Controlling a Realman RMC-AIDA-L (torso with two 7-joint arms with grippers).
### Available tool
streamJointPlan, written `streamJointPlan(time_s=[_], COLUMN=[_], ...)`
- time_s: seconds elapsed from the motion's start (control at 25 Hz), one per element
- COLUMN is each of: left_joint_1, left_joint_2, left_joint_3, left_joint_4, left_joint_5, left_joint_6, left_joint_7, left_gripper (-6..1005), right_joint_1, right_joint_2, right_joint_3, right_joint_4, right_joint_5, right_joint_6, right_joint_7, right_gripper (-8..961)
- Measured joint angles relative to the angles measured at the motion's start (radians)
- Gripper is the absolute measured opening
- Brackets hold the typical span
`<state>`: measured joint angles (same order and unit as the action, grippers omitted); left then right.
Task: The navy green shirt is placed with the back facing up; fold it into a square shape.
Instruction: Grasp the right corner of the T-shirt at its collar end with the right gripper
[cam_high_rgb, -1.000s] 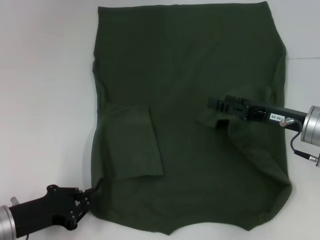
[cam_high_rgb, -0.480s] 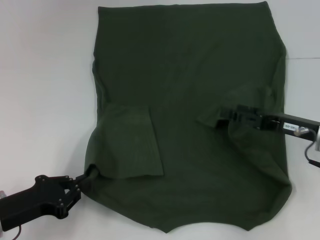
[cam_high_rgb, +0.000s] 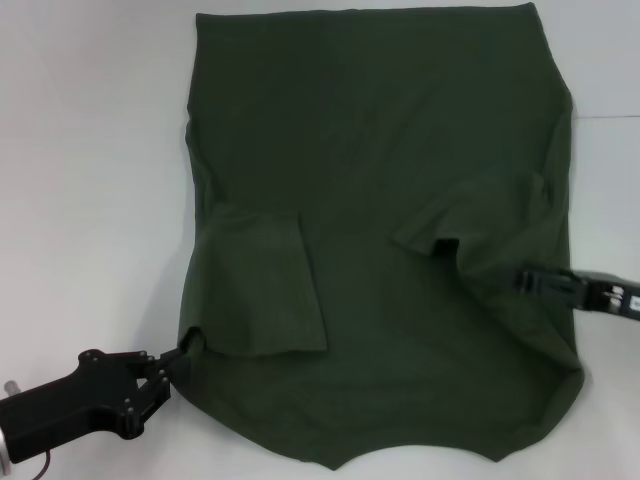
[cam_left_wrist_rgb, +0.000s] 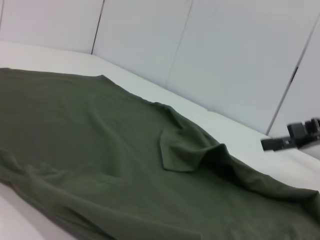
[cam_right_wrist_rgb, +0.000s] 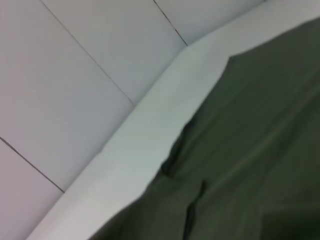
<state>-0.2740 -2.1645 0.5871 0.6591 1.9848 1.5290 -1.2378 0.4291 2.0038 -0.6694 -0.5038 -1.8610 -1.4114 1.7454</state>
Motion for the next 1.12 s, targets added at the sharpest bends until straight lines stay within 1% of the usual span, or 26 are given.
streamJointPlan(time_s=[0.2,0.4,0.56,0.92,1.12], left_joint_1=[-0.004,-0.010,-0.011,-0.011,-0.011], left_joint_2=[0.000,0.000,-0.001,-0.003,-0.003], left_joint_3=[-0.003,0.000,0.002,0.003,0.000], left_joint_4=[-0.001,-0.002,-0.001,-0.017,-0.024], left_joint_5=[0.000,0.000,0.000,0.000,0.000], left_joint_6=[0.006,0.006,0.005,-0.001,-0.004], left_joint_7=[-0.004,-0.014,-0.014,-0.009,-0.007], left_gripper=[60,58,59,60,59], right_joint_1=[-0.031,-0.055,-0.068,-0.094,-0.086], right_joint_2=[-0.027,-0.047,-0.059,-0.060,-0.050], right_joint_3=[0.007,0.009,0.017,0.032,0.026], right_joint_4=[-0.004,-0.013,-0.014,-0.008,-0.002], right_joint_5=[-0.064,-0.099,-0.137,-0.148,-0.152], right_joint_6=[-0.021,-0.042,-0.050,-0.027,-0.010], right_joint_7=[0.074,0.137,0.166,0.167,0.163], right_gripper=[910,910,909,908,896])
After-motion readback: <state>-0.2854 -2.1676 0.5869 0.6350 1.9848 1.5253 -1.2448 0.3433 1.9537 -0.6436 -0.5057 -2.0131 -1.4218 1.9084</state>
